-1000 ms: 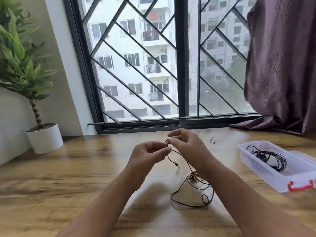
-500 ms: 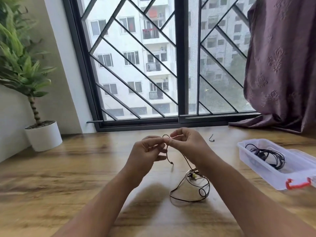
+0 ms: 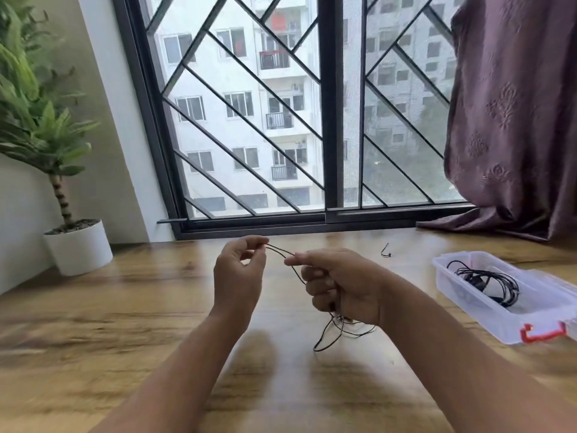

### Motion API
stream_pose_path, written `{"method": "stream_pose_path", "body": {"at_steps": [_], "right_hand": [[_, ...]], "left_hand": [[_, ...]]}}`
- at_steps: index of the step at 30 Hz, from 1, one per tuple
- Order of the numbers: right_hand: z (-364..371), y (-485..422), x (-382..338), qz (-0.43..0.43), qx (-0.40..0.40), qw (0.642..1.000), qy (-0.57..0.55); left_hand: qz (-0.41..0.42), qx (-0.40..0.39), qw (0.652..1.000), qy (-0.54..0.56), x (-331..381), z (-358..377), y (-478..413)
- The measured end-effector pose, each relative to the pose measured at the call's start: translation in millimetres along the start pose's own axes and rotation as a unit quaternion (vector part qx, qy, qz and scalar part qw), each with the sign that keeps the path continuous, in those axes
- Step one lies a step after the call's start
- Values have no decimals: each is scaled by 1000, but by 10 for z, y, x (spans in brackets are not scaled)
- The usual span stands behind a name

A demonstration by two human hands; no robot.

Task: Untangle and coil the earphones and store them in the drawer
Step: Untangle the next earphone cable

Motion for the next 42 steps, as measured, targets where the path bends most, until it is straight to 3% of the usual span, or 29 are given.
{"method": "stream_pose_path", "body": {"at_steps": [3,8,17,25,27,31,36,42], "right_hand": [[12,41,33,44,-38,998,28],[66,32,42,28,-76,997,-15],[74,70,48,64,-120,990,-22],[199,149,139,114,-281,952,27],[214,163,122,107,-323,940,22],[222,175,32,60,-365,927,-69],[190,163,-157,-88,-307,920,-227],[-61,129,-374,-226,-158,895,-350]], "left_hand": [[-2,2,1000,21,11,0,-11],[9,-54,995,79,50,49,-5],[90,-52,995,1,170,46,37],[180,-99,976,-67,384,46,168],[192,-122,971,-77,386,64,191],[151,-237,960,12,342,67,284],[171,-229,949,-133,191,227,272],[208,-331,907,-157,160,390,384]]}}
Point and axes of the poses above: each hand's wrist, its own y-axis away from the middle knuckle, its own z-axis out of the palm, x = y × z, the point moved 3 cm from there along -y, towards the middle knuckle, and after that the axes turned 7 degrees about -y, right-handed, at the moved point
